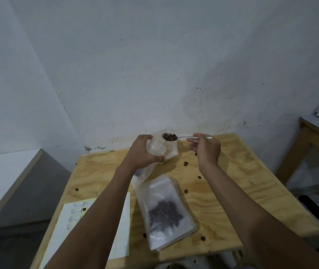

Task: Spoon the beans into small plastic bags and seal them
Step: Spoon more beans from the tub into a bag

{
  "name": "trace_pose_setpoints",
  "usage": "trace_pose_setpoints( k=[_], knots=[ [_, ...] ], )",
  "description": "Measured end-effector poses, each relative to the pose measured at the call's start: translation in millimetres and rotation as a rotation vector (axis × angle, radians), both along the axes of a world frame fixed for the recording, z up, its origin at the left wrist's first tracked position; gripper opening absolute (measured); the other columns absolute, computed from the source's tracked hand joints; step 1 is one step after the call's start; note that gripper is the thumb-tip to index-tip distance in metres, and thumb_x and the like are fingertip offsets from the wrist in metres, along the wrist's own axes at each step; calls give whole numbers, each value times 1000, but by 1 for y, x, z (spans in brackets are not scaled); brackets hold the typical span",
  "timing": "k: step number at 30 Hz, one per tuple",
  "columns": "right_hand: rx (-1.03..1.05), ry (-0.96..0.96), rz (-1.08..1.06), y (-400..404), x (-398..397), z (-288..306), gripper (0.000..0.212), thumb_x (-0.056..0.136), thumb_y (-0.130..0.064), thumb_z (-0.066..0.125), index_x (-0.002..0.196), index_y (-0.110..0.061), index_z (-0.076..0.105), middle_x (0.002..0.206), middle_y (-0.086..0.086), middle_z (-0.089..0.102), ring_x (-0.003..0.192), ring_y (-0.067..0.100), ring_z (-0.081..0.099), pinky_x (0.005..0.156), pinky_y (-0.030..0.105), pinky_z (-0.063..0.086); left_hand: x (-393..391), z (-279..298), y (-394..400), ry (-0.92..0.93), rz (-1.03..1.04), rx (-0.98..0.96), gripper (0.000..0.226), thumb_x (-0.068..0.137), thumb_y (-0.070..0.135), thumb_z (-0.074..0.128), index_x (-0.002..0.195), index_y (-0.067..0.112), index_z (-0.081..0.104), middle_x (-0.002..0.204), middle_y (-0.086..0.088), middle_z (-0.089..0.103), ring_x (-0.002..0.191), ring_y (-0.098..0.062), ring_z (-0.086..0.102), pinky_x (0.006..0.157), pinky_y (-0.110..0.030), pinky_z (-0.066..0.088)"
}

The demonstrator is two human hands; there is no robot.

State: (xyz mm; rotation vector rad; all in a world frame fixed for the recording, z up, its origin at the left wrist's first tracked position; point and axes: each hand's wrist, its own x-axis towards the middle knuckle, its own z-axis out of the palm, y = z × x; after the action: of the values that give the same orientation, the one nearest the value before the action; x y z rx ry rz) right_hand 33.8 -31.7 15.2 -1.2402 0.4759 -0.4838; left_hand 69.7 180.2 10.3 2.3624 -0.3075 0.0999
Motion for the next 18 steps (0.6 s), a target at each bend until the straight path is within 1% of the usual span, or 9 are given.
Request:
trace_pose_setpoints(
  k=[2, 4, 7, 9, 10, 13, 14, 16, 18],
  knots=[
    [-18, -18, 18, 0, -1, 5, 21, 94, -6, 54, 81, -8, 71, 73, 13, 76, 67, 28, 74, 66, 36, 62, 0, -2, 0, -2, 2, -8, 100, 59, 40, 97, 141, 13, 47, 141, -3, 47, 125, -21, 49, 95, -34, 45],
    [-101, -48, 77, 3, -3, 8, 22, 95, -6, 54, 82, -7, 72, 73, 13, 77, 66, 26, 73, 65, 36, 61, -1, -2, -2, -3, 8, -21, 101, 58, 41, 97, 141, 13, 48, 141, -2, 47, 125, -21, 50, 95, -34, 46],
    [-400, -133, 189, 10, -8, 9, 23, 99, -9, 54, 87, -9, 74, 74, 6, 76, 65, 16, 73, 63, 31, 61, -2, -2, -5, -11, 18, -33, 99, 60, 44, 96, 141, 14, 48, 140, -1, 48, 122, -19, 51, 90, -31, 44],
    [-521, -219, 146, 13, -9, 5, 23, 101, -14, 55, 93, -8, 76, 77, 1, 76, 69, 13, 73, 64, 30, 61, -3, -2, -5, -20, 22, -34, 98, 60, 46, 95, 140, 15, 48, 137, 0, 49, 119, -19, 52, 89, -31, 46],
    [-558, -251, 98, 14, -8, 2, 23, 101, -16, 55, 96, -9, 76, 80, -1, 76, 72, 12, 74, 66, 32, 61, -4, -2, -4, -25, 26, -37, 97, 60, 46, 95, 139, 15, 48, 134, 0, 50, 117, -19, 52, 89, -32, 47],
    [-752, -307, 28, 12, -7, -7, 23, 101, -16, 56, 106, -9, 77, 88, 1, 78, 72, 12, 72, 65, 36, 60, -4, -2, -2, -22, 27, -50, 97, 57, 48, 95, 137, 15, 50, 132, 1, 52, 114, -17, 53, 90, -32, 48],
    [-842, -322, 38, 11, -7, -10, 22, 101, -13, 57, 108, -8, 78, 90, 3, 79, 70, 12, 70, 63, 33, 58, -4, -2, -3, -20, 24, -51, 100, 54, 52, 94, 136, 15, 52, 132, 2, 52, 113, -16, 53, 89, -32, 48],
    [-1001, -330, 83, 12, -7, -16, 23, 100, -11, 59, 116, -9, 77, 93, 5, 79, 74, 16, 69, 68, 25, 52, -6, -1, -3, -31, 16, -52, 105, 45, 64, 85, 133, 16, 54, 129, 3, 54, 110, -15, 54, 86, -31, 49],
    [-1113, -326, 117, 14, -8, -21, 26, 100, -10, 61, 122, -12, 74, 85, 3, 73, 76, 17, 64, 66, 16, 42, -6, -1, -4, -53, 5, -56, 104, 42, 69, 79, 129, 16, 57, 123, 4, 56, 106, -14, 56, 83, -32, 52]
  ],
)
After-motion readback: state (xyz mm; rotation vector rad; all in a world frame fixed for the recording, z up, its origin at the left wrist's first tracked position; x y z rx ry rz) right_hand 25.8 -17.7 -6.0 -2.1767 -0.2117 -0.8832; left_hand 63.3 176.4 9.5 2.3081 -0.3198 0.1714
